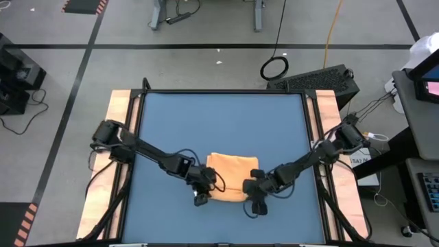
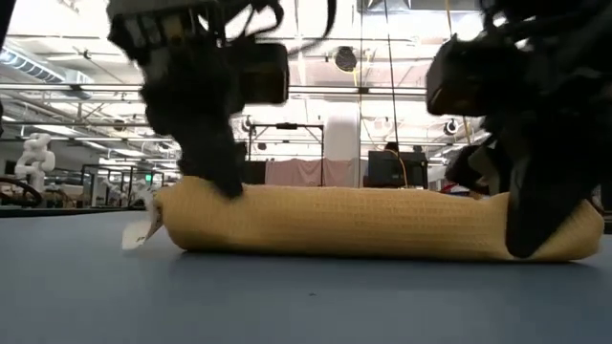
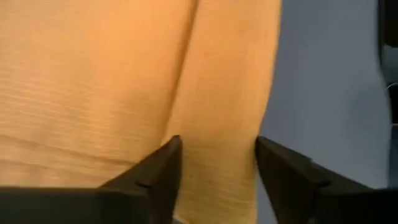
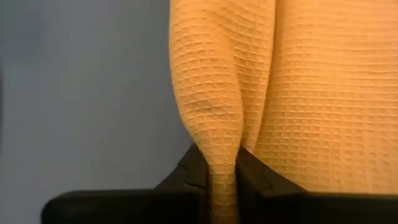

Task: Roll towel
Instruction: Roll the yellow towel

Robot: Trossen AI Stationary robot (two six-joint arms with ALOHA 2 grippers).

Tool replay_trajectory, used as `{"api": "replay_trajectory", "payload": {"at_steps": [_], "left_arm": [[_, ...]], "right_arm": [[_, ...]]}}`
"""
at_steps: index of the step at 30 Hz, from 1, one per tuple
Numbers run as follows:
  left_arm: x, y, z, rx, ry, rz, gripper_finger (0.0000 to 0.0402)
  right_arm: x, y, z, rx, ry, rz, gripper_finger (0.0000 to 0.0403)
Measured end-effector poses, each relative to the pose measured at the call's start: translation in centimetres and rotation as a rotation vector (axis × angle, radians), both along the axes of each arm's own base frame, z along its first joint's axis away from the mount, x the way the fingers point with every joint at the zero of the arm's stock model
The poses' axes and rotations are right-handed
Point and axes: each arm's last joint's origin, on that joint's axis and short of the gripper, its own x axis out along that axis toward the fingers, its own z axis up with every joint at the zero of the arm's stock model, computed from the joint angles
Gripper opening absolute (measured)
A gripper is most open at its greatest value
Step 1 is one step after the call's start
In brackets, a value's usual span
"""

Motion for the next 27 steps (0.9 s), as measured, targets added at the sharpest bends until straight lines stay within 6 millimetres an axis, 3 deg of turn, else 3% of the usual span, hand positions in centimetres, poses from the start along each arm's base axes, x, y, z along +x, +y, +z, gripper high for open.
{"api": "replay_trajectory", "payload": {"at_steps": [5, 10, 14, 18, 27], "left_arm": [[-0.6, -0.8, 3.2, 0.129, -0.184, 0.004, 0.0255], [-1.6, -5.1, 4.3, 0.332, -0.404, -0.055, 0.0262], [-2.8, -8.1, 2.3, 0.559, -0.434, -0.082, 0.0262], [-3.5, -9.8, 0.6, 0.626, -0.431, -0.093, 0.0262], [-3.1, -9.7, -3.2, 0.659, -0.331, -0.144, 0.0262]], "right_arm": [[1.2, -2.0, 0.0, 0.163, 0.053, -0.01, 0.002], [1.7, -3.6, 0.0, 0.224, 0.079, -0.043, 0.0026], [2.0, -4.2, 0.0, 0.258, 0.086, -0.045, 0.0024], [2.0, -4.5, 0.0, 0.257, 0.085, -0.052, 0.0027], [2.1, -4.5, 0.0, 0.243, 0.078, -0.055, 0.0028]]}}
